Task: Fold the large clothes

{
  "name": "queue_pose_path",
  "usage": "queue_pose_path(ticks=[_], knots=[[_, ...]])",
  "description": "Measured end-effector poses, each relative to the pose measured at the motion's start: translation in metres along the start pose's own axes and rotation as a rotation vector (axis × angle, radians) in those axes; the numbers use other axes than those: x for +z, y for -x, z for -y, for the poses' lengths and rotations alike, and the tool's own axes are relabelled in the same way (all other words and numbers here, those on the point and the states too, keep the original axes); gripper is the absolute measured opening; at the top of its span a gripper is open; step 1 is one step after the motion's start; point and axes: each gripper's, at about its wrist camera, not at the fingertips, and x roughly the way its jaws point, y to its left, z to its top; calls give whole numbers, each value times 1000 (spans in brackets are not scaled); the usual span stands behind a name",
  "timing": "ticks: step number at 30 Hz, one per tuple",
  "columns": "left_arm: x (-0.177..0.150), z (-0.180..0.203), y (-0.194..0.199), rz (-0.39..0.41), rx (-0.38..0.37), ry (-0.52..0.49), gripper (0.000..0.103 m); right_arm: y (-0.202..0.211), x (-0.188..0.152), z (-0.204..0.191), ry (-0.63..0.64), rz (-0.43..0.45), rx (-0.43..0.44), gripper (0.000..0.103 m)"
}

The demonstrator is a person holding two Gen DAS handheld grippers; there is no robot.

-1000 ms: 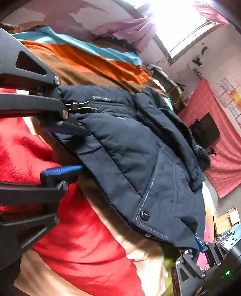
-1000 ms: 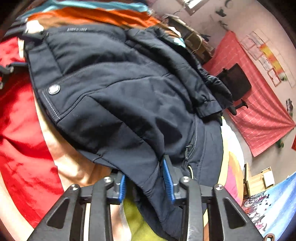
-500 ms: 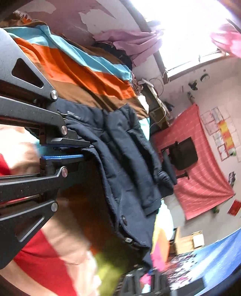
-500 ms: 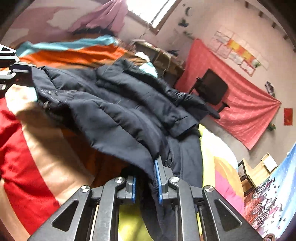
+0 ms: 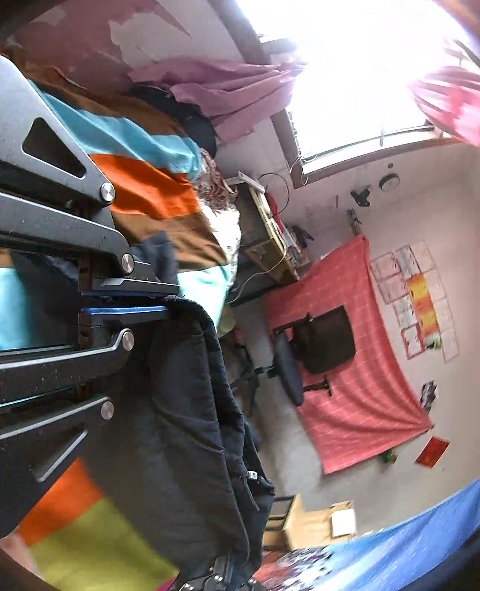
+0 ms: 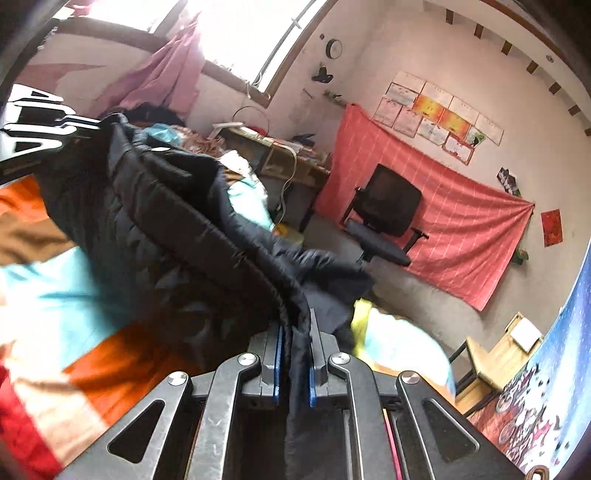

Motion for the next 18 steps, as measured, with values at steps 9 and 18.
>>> queue_pose_path(ticks=[9,18], knots=[[31,-17,-104,-25,24,-7,3,-107,69,48,97,-33,-10,9],[2,-17,-192,-95,59,-31,3,-230,79,72,22,-205,69,9]])
